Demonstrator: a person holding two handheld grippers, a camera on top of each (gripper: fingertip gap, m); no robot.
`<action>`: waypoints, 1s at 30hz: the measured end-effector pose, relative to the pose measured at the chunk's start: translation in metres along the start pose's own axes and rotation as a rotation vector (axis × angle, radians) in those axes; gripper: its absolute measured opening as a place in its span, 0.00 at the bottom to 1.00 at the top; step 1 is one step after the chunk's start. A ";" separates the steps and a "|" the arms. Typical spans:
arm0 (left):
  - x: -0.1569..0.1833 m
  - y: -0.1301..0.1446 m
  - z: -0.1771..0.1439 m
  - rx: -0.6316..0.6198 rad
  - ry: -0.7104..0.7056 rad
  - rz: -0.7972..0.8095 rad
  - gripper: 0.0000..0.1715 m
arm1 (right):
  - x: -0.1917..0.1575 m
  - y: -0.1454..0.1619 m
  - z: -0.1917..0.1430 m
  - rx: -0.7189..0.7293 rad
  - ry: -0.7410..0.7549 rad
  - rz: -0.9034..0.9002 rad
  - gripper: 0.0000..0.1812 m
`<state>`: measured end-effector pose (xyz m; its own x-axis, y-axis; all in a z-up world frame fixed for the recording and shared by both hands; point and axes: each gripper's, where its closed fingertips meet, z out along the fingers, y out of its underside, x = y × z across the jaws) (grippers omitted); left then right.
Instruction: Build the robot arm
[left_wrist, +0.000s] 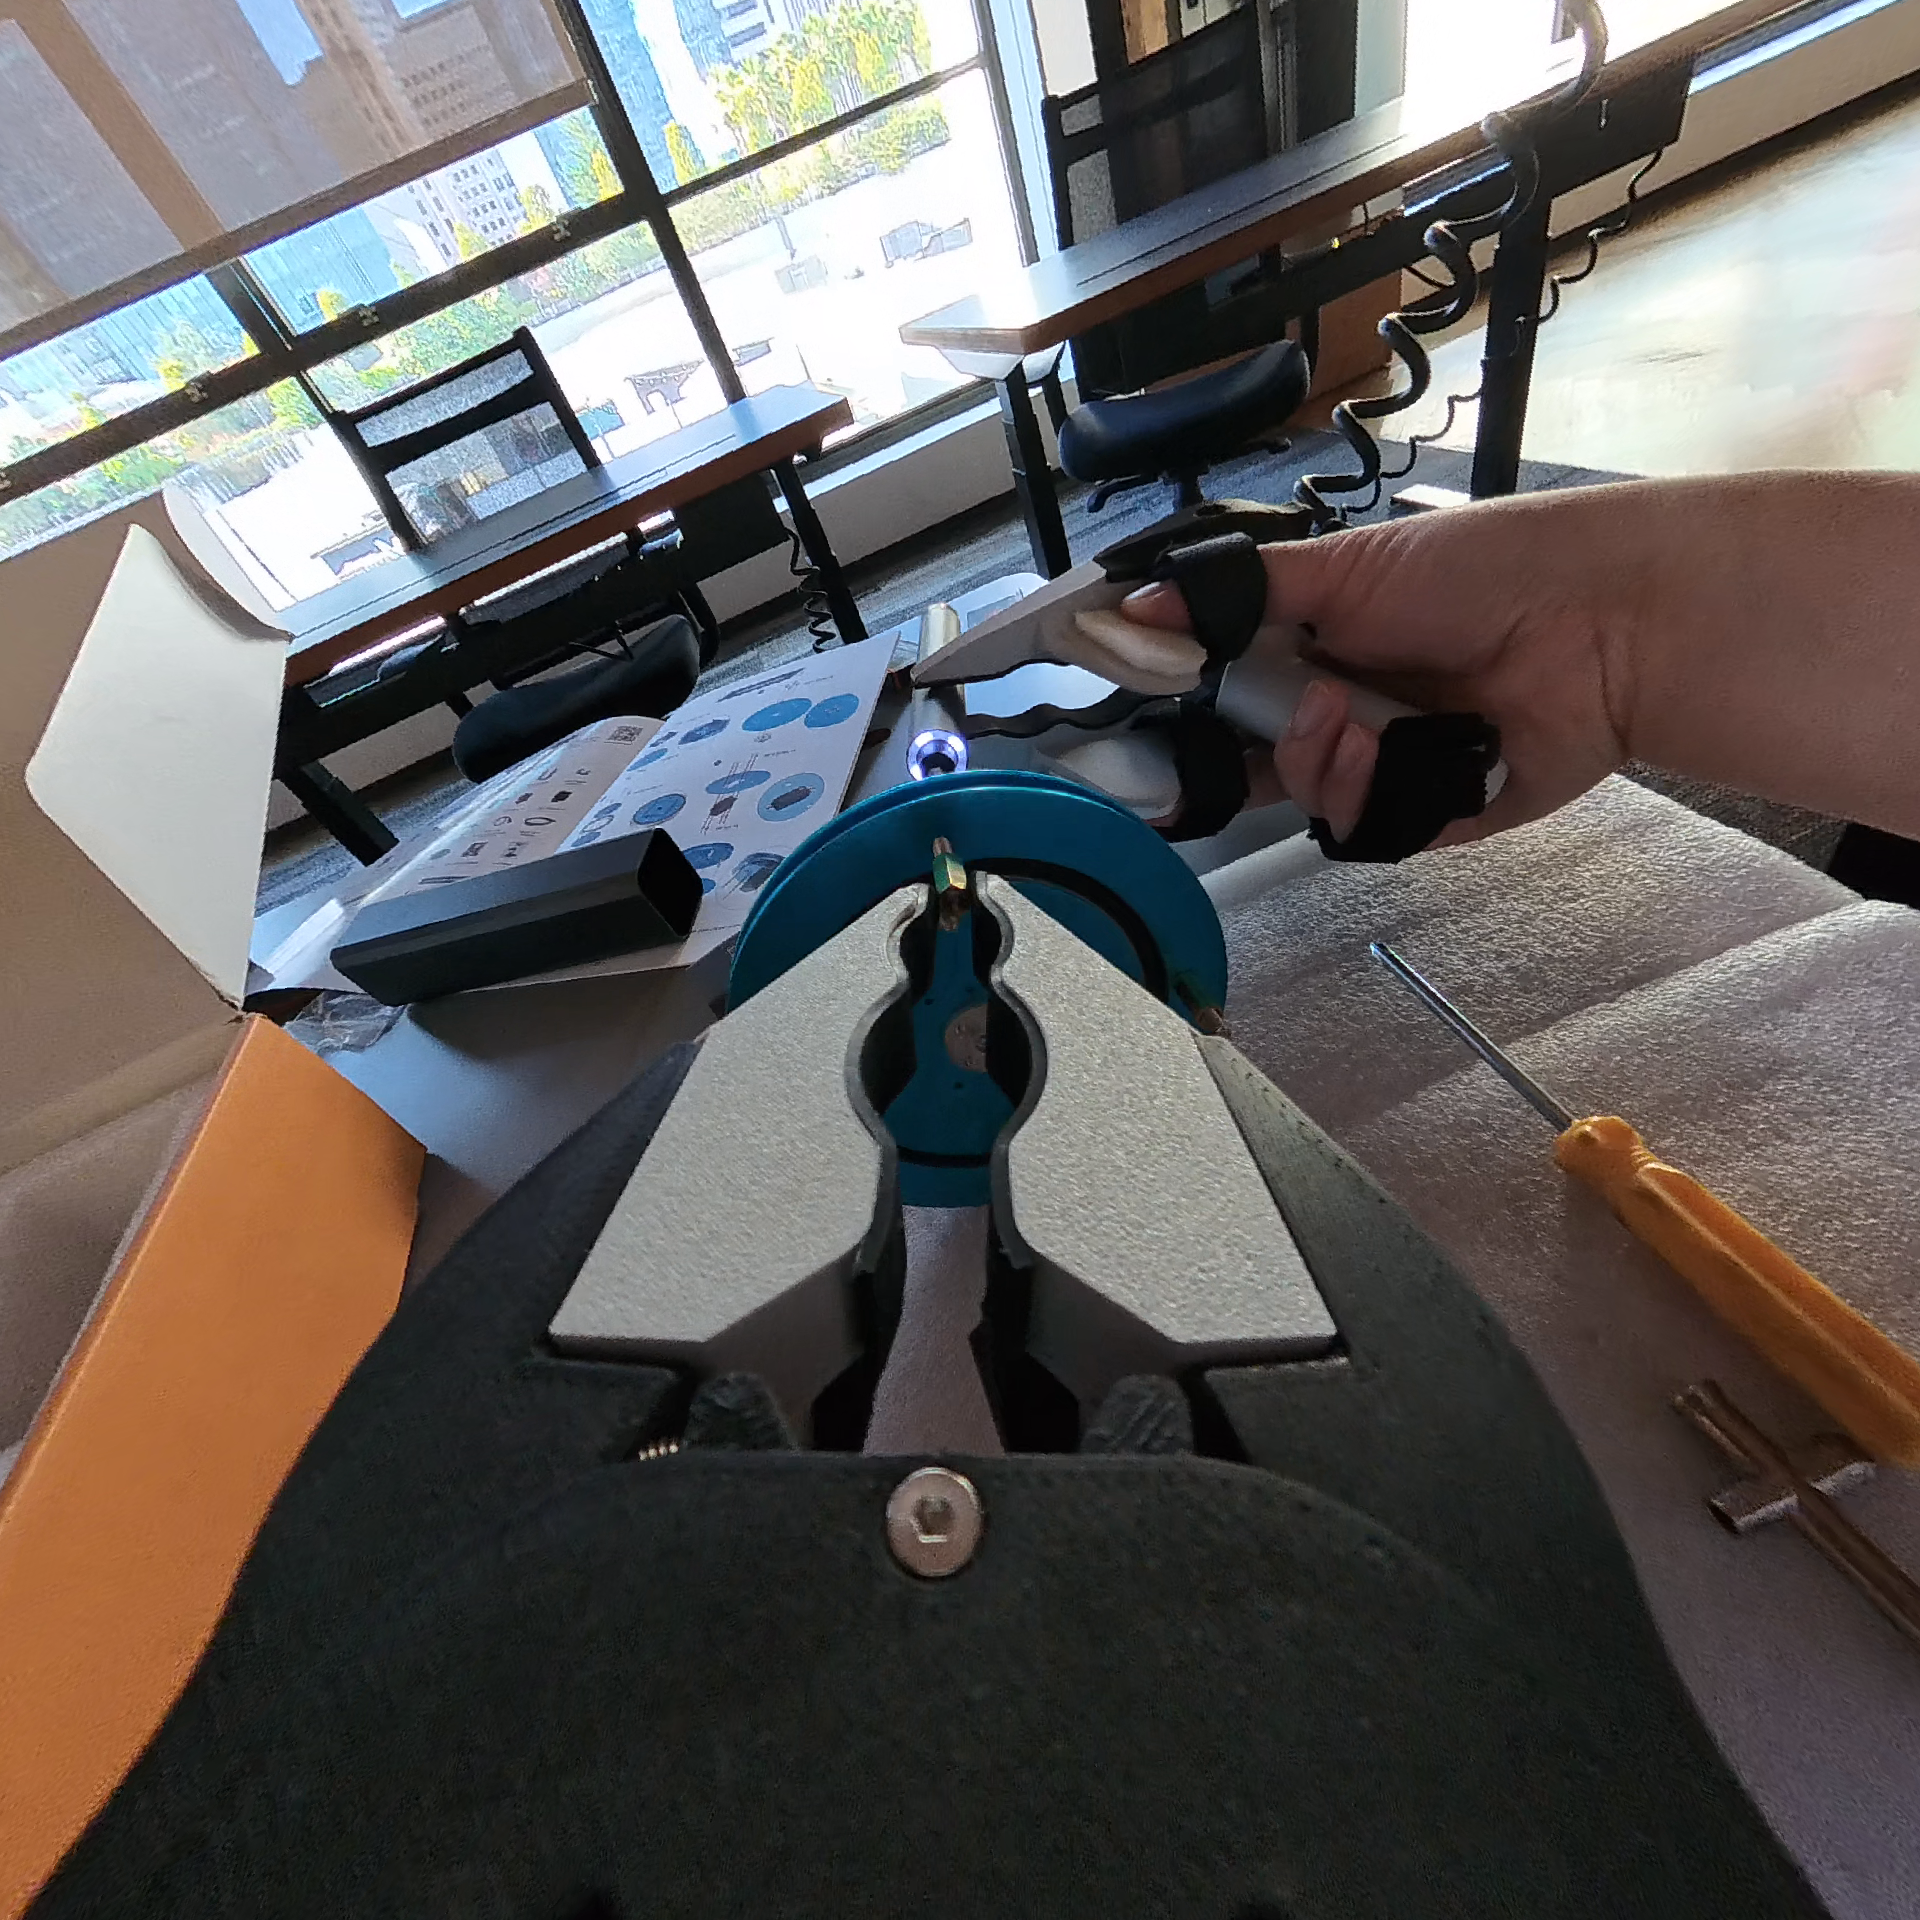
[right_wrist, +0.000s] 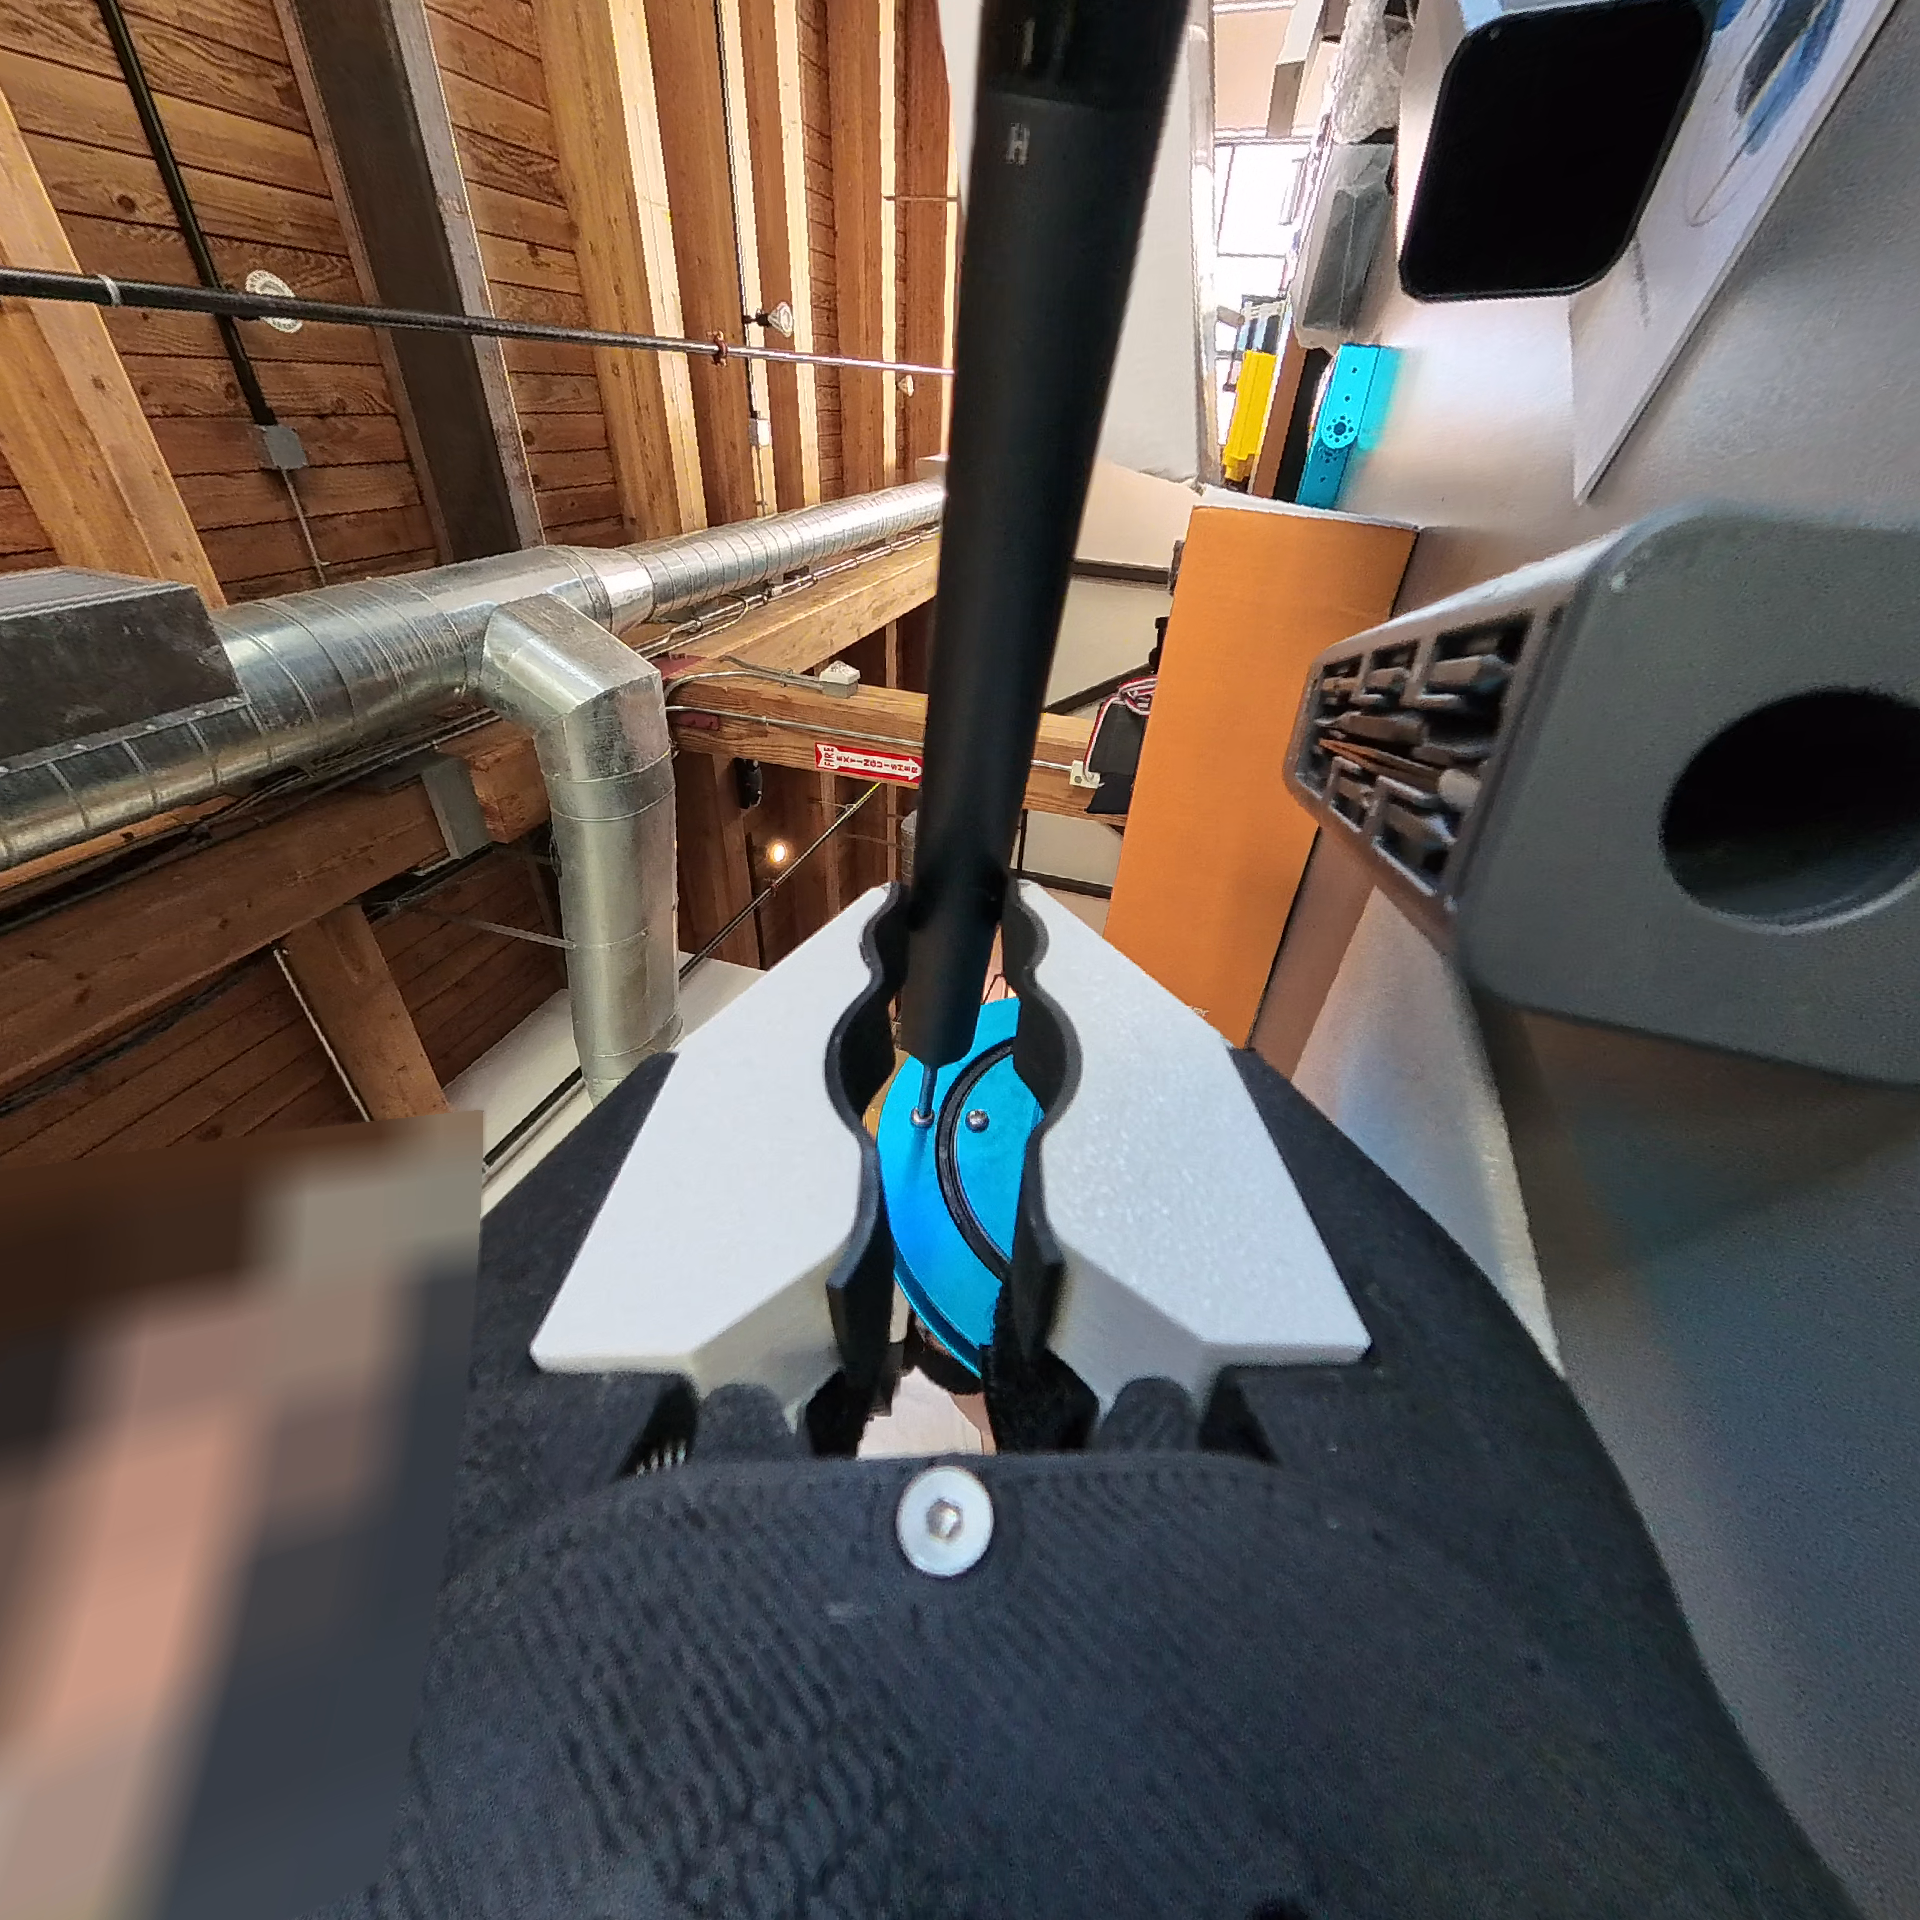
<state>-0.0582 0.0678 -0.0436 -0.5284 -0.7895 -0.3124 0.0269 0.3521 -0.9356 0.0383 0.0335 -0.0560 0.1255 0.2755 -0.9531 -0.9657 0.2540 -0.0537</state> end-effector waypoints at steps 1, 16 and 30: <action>0.000 0.001 0.001 0.002 -0.002 -0.002 0.02 | 0.000 -0.001 0.000 0.002 0.001 0.000 0.09; 0.006 0.001 -0.001 0.019 0.009 -0.012 0.02 | -0.003 0.000 0.005 -0.026 0.024 -0.038 0.09; 0.010 0.001 -0.004 0.028 -0.021 -0.006 0.02 | -0.014 0.003 0.006 -0.026 0.031 -0.103 0.08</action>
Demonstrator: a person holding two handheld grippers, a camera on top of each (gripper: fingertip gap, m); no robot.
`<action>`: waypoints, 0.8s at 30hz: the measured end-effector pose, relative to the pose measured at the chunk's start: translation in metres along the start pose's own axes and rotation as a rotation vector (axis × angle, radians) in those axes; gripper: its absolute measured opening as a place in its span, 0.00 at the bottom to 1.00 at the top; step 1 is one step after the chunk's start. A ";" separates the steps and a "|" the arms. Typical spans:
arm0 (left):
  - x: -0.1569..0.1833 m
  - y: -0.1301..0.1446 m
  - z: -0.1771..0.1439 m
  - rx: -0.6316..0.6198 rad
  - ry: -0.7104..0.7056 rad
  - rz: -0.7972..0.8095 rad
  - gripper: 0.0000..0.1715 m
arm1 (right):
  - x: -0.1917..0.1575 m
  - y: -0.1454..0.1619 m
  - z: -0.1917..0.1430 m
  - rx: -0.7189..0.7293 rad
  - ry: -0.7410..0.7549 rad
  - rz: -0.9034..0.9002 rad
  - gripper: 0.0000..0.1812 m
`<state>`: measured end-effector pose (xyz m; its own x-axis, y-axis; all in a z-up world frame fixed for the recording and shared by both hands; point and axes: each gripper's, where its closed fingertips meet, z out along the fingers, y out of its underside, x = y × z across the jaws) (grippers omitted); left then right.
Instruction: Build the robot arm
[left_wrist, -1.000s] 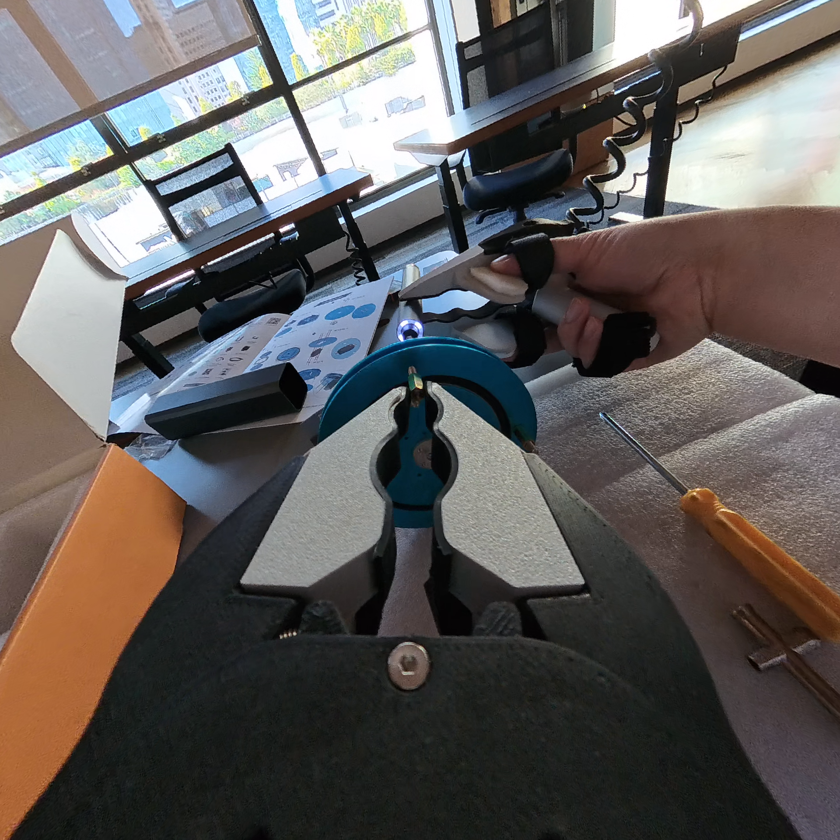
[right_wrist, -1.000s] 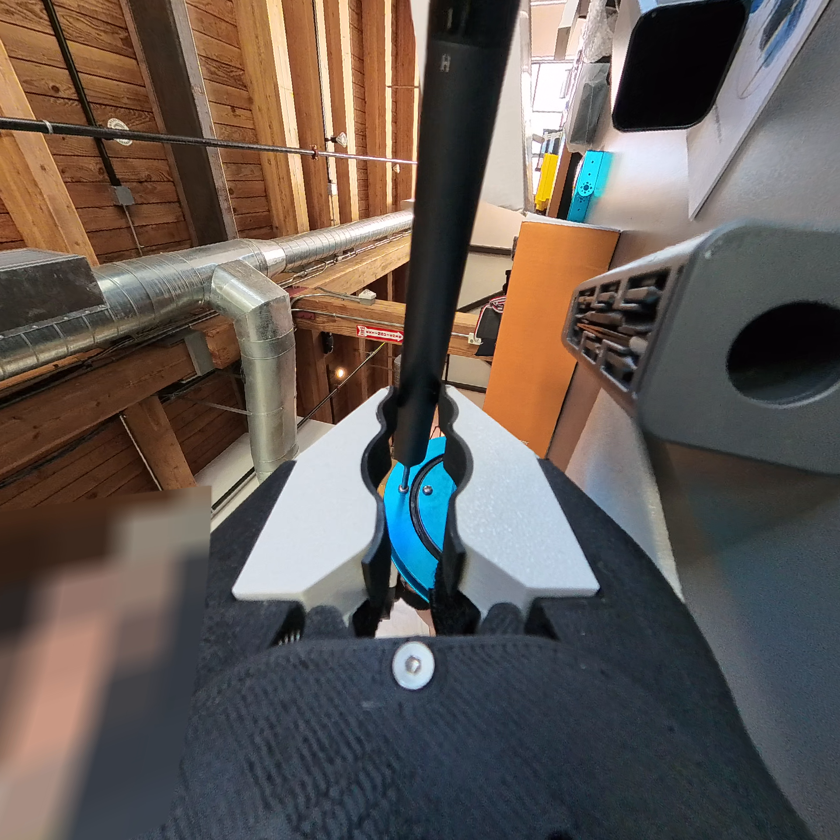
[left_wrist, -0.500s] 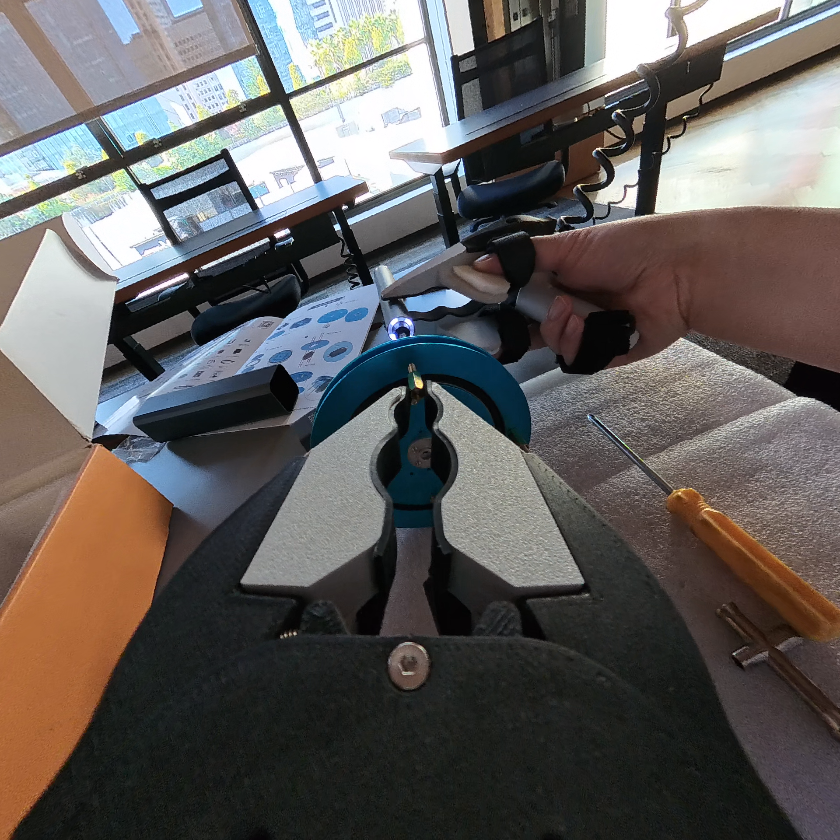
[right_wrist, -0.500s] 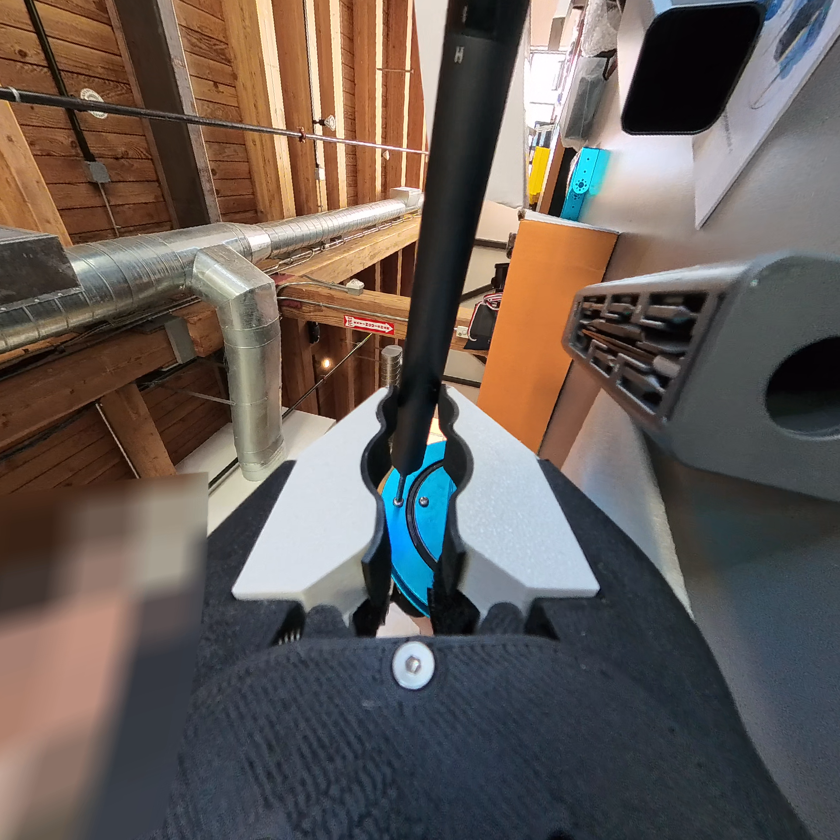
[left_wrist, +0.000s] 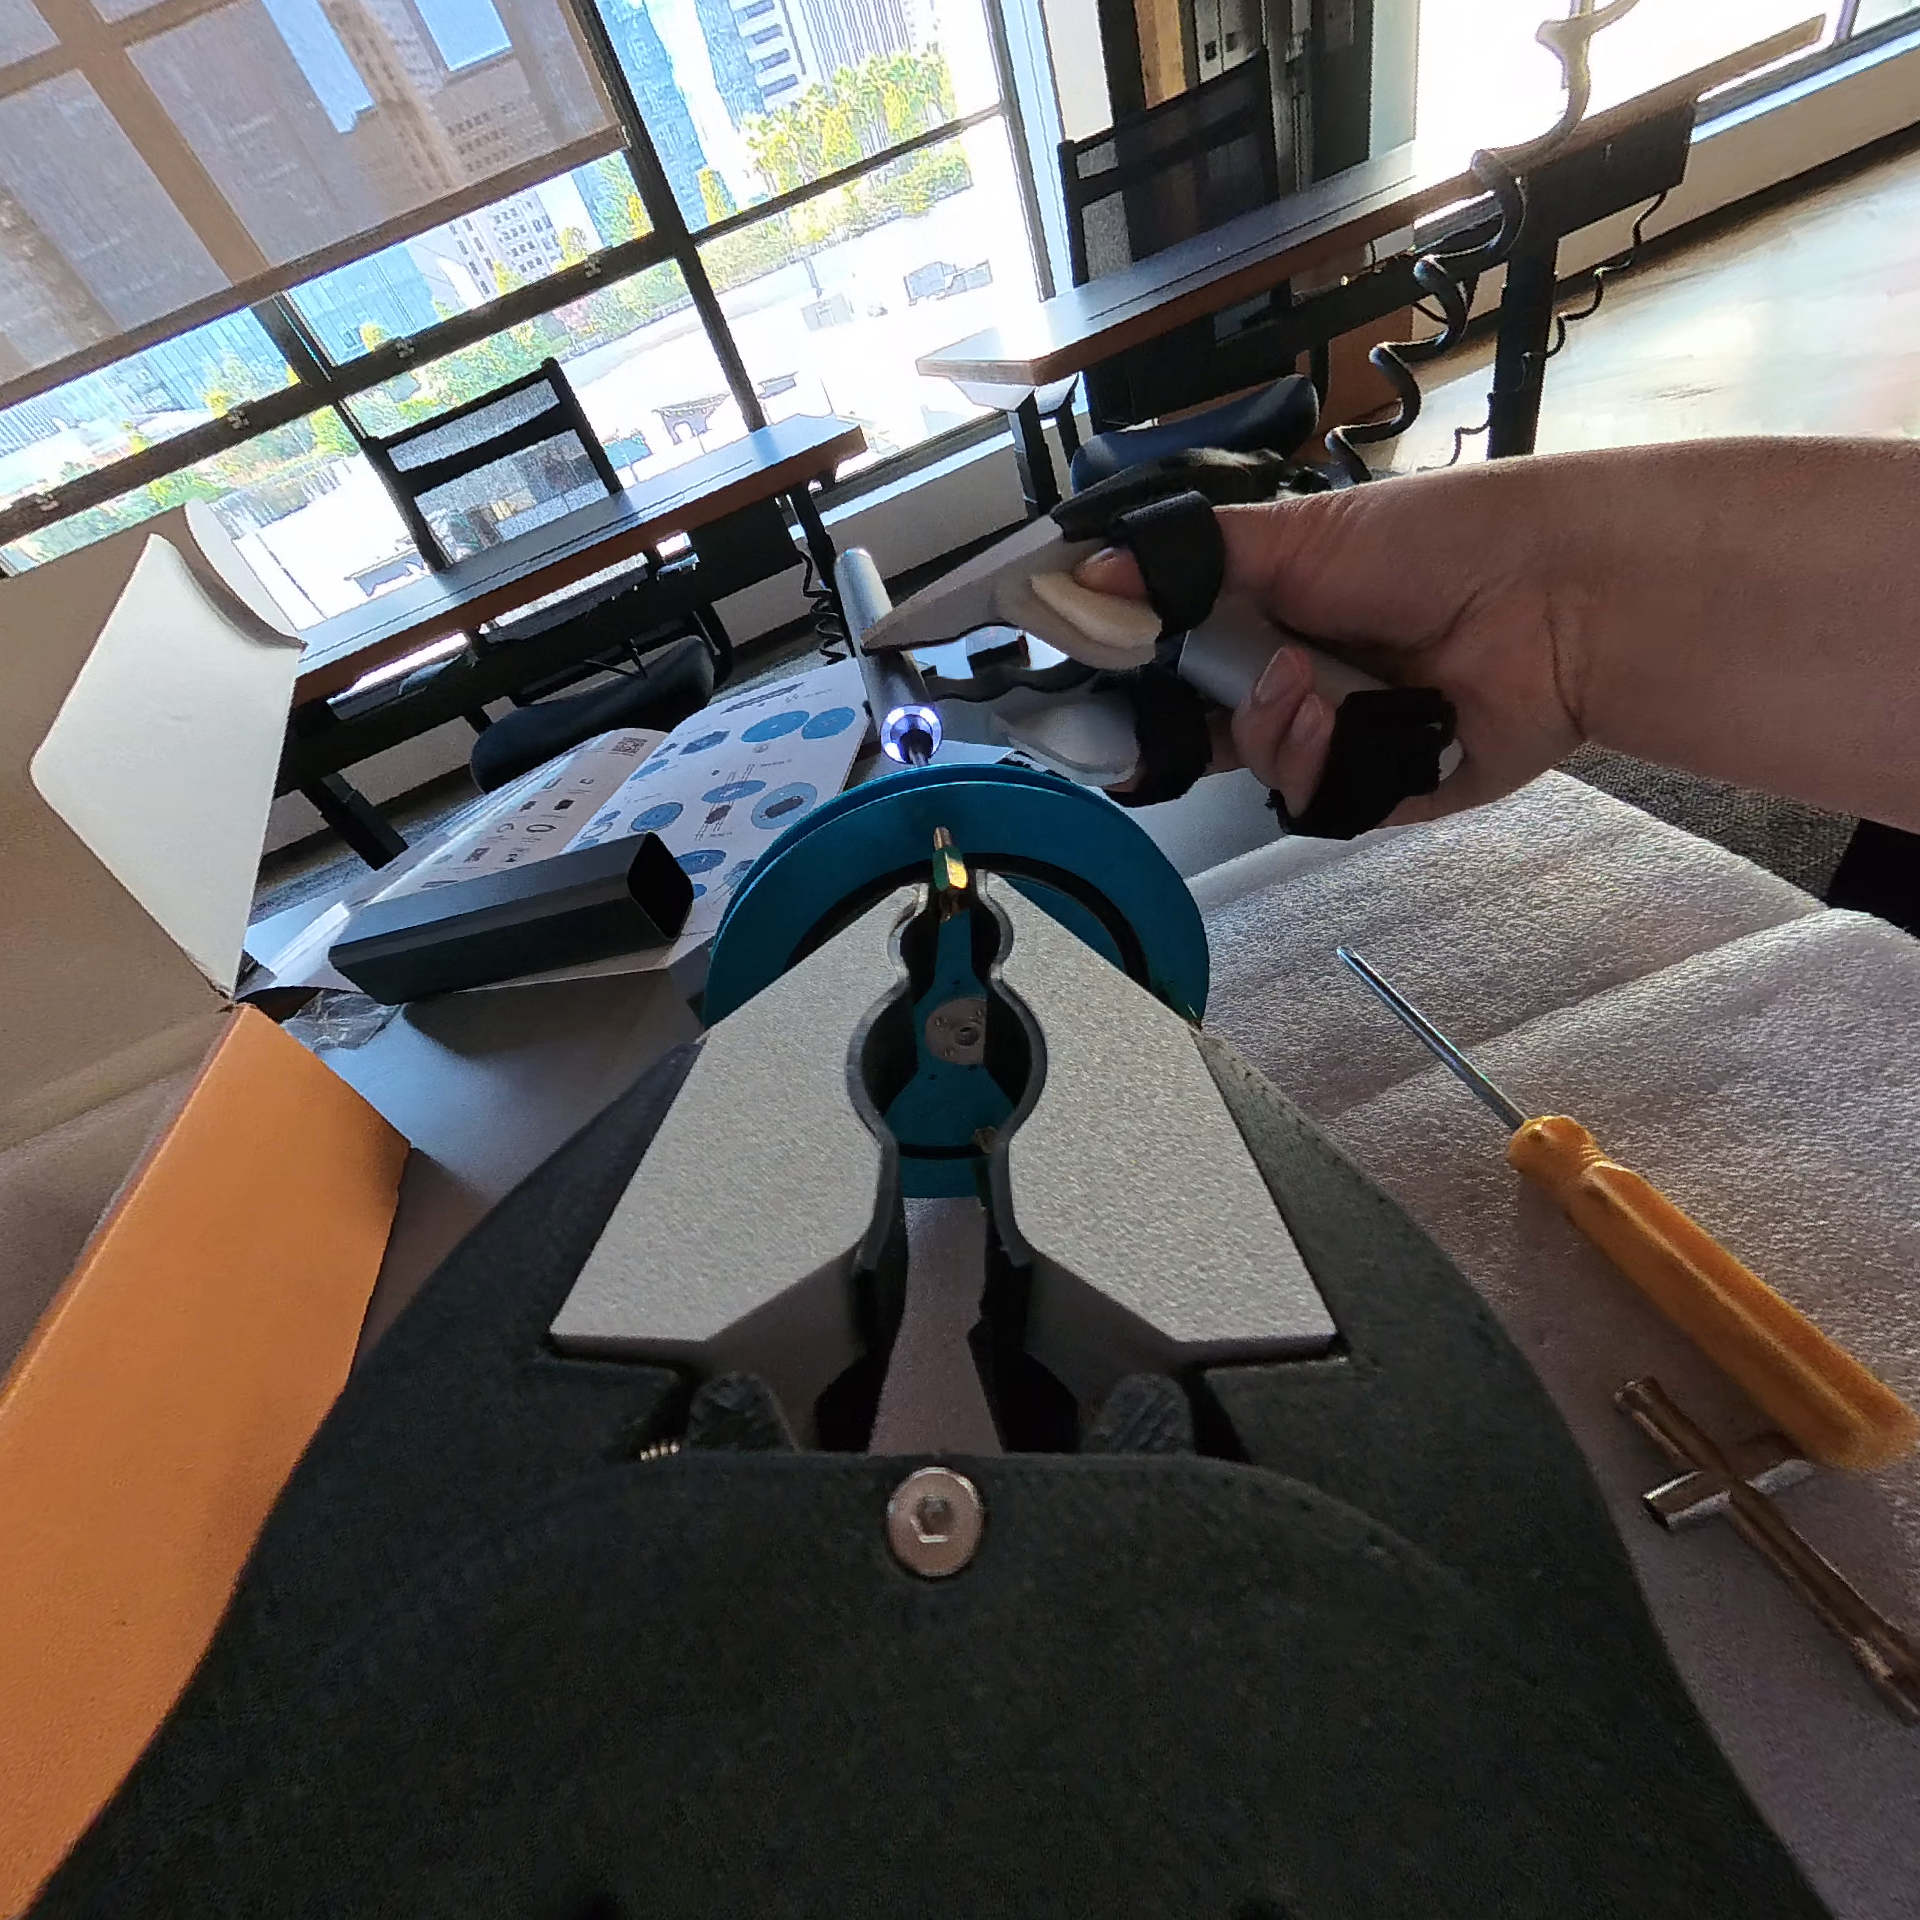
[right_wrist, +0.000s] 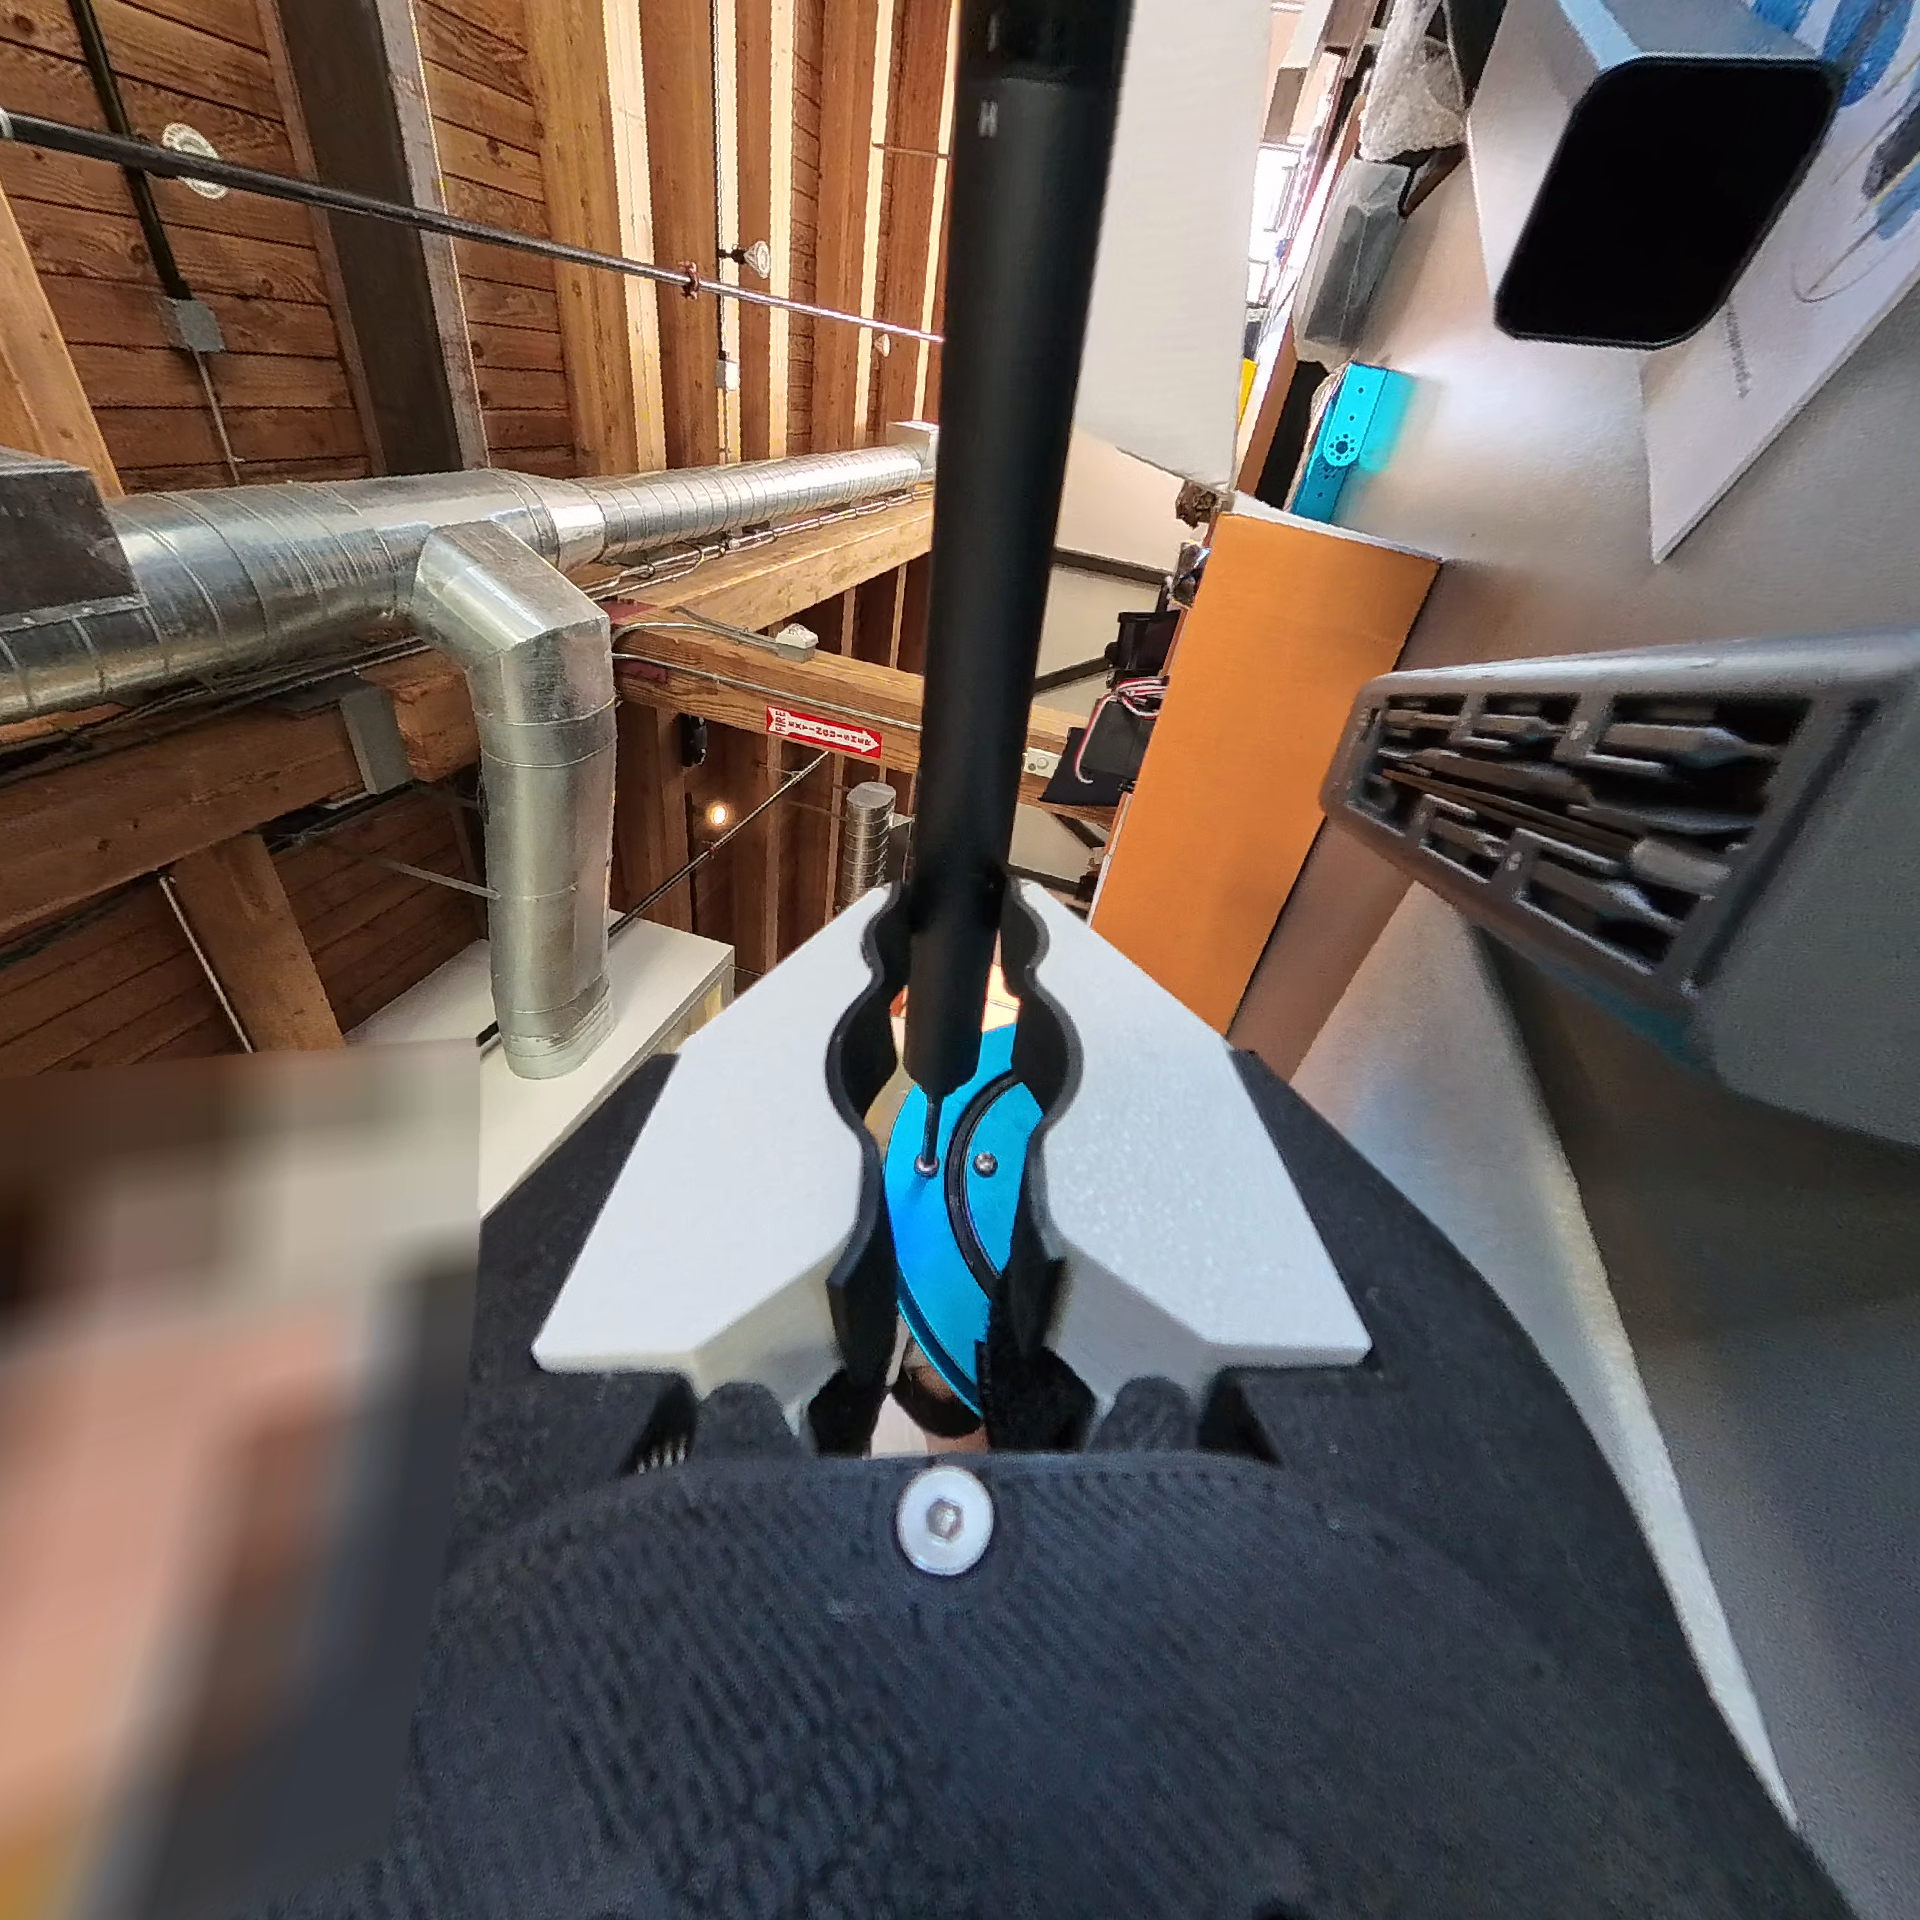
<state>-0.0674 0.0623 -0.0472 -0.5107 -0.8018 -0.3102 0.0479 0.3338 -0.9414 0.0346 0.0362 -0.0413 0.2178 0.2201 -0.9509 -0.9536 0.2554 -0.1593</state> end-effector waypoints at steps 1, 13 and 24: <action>0.000 0.000 0.000 0.001 -0.001 0.001 0.02 | 0.000 0.000 0.000 0.001 0.003 -0.005 0.09; 0.003 0.000 -0.002 0.009 -0.002 0.021 0.02 | -0.007 0.002 0.002 -0.018 -0.006 -0.047 0.09; 0.003 0.000 -0.002 0.013 -0.003 0.022 0.02 | -0.011 0.002 0.002 -0.014 -0.033 -0.053 0.09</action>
<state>-0.0708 0.0609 -0.0478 -0.5072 -0.7955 -0.3316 0.0706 0.3451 -0.9359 0.0312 0.0362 -0.0302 0.2747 0.2373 -0.9318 -0.9433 0.2544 -0.2133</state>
